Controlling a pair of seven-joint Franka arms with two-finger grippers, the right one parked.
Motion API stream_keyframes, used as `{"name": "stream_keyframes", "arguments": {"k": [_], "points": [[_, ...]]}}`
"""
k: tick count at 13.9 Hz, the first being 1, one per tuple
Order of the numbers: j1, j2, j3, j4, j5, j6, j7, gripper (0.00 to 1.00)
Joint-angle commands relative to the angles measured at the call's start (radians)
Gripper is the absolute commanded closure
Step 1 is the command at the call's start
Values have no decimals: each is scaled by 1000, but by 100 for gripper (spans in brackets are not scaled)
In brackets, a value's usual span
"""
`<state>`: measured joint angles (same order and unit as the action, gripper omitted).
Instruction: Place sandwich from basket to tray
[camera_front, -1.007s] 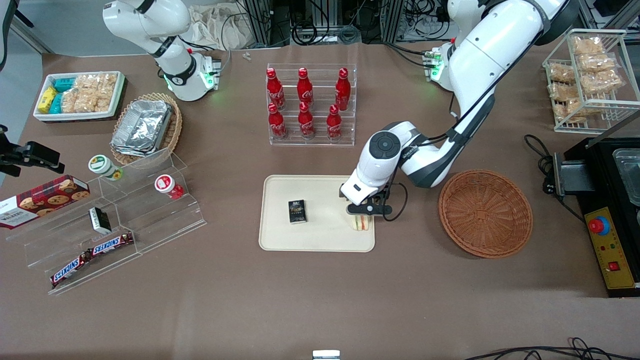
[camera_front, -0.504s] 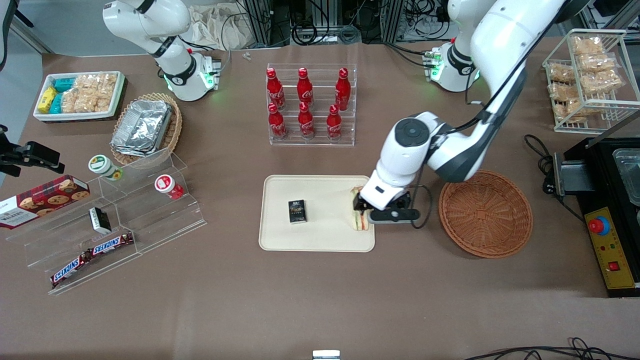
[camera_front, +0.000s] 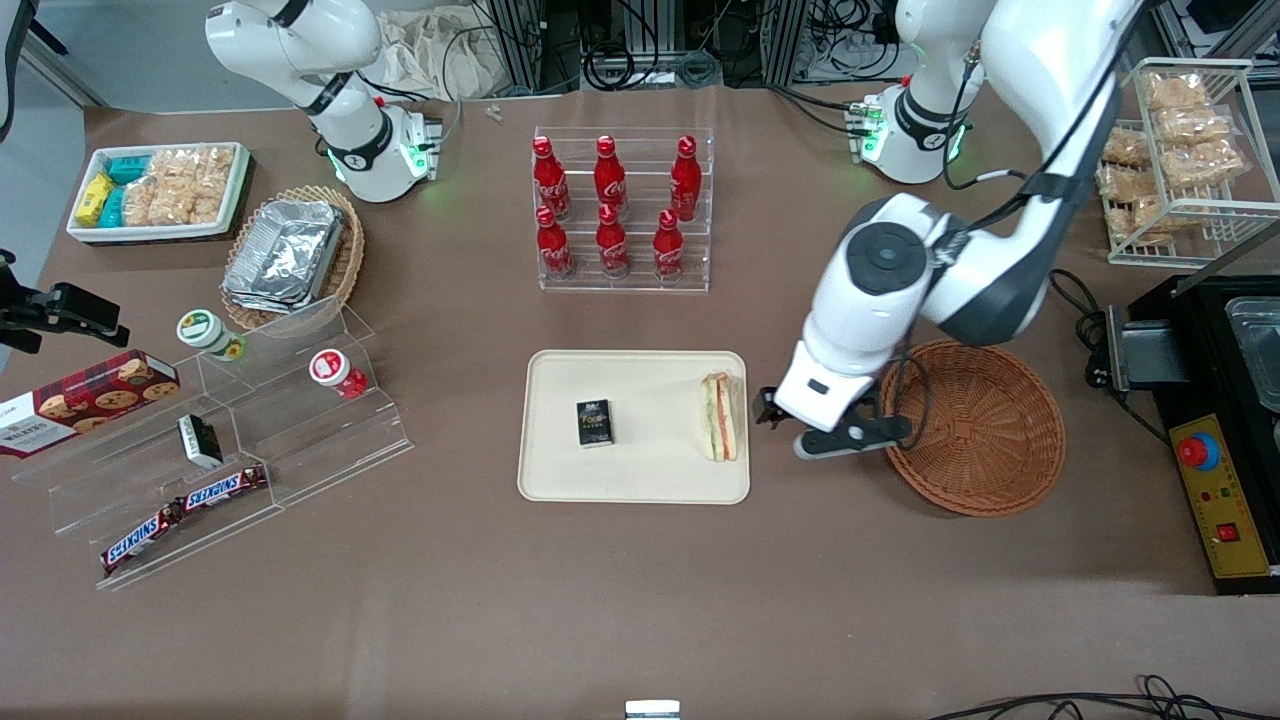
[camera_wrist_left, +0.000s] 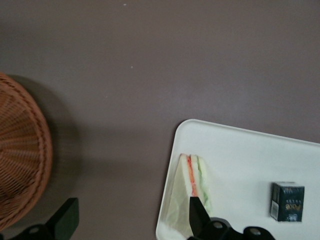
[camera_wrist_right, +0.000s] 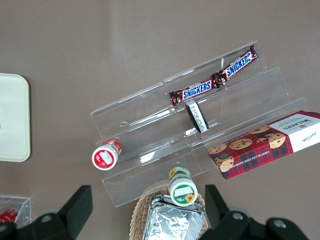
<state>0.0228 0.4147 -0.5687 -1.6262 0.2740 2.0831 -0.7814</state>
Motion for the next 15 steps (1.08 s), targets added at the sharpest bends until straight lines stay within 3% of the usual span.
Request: {"name": "stream_keyframes", "arguments": {"k": [1, 4, 8, 15], "points": [[57, -34, -5, 124, -102, -211, 161, 1], [91, -92, 42, 204, -194, -406, 322, 1], [65, -241, 235, 192, -295, -572, 500, 1], [-30, -488, 464, 48, -326, -632, 561, 1]]}}
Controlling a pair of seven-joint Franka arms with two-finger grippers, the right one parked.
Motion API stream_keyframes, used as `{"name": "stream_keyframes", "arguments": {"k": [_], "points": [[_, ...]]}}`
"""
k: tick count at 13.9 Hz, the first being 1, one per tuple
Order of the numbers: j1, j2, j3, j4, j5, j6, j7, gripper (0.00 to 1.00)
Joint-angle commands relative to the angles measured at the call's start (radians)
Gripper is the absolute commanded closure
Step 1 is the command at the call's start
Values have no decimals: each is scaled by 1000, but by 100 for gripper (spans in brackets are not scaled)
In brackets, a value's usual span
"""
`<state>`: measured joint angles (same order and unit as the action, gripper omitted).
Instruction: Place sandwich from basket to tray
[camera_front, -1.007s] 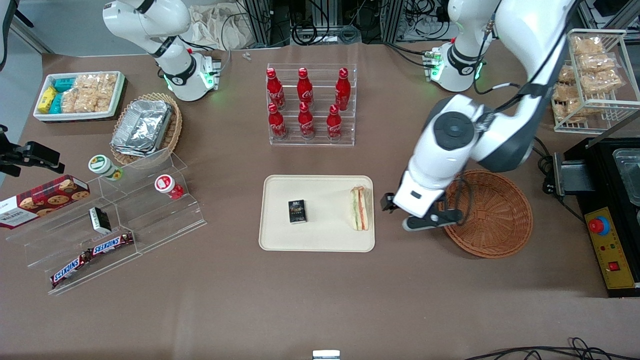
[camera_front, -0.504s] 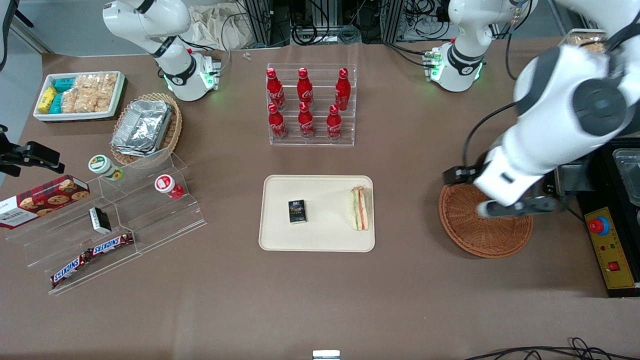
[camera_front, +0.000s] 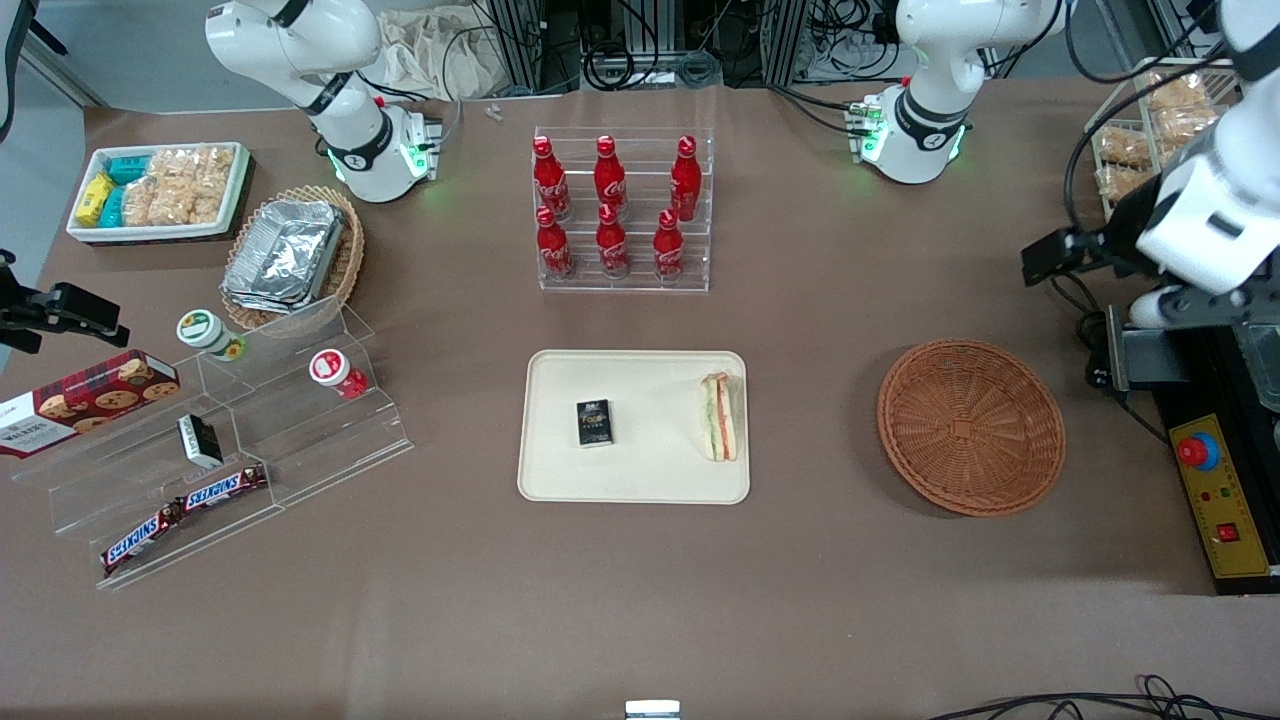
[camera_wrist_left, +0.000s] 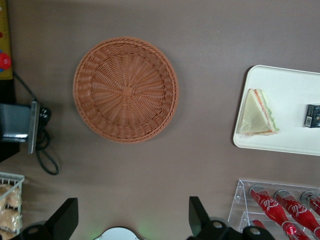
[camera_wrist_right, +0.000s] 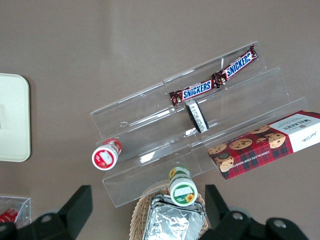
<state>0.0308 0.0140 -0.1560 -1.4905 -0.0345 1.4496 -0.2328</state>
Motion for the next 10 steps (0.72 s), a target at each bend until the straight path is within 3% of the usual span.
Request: {"name": "stream_keyframes", "arguments": {"k": [1, 10], "points": [[-45, -110, 58, -103, -18, -4, 13, 1], [-58, -89, 52, -73, -4, -12, 13, 1]]}}
